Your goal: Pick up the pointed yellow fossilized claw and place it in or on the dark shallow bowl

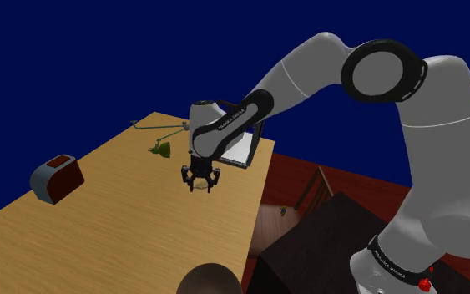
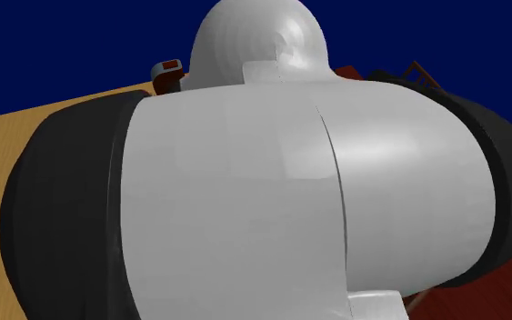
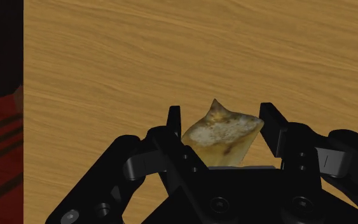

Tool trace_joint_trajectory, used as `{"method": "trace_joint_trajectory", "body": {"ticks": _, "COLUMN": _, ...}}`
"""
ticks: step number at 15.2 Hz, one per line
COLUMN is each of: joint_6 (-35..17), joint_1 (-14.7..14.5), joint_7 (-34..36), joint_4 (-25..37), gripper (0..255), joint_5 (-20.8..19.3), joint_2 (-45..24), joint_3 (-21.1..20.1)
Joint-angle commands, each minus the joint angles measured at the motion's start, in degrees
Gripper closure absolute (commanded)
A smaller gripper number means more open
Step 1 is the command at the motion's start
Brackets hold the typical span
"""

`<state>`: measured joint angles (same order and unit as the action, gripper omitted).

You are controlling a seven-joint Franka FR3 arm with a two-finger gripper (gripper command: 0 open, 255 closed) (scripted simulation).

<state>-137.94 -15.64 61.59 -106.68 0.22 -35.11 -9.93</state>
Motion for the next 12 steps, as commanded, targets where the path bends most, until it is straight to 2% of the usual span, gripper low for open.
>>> {"method": "trace_joint_trajectory", "body": {"ticks": 1, "joint_6": -0.58, "joint_1": -0.49, "joint_7": 0.81, "joint_4": -2.42, "gripper": 255, "joint_5": 0.2, "joint_2": 1.92, "joint_3": -0.37}}
{"method": "trace_joint_trajectory", "body": {"ticks": 12, "joint_6": -9.53, "joint_1": -8.33, "joint_7": 11.71, "joint_4": -19.97, "gripper": 255, "joint_5": 1.49, "joint_2": 11.61, "joint_3": -4.09}}
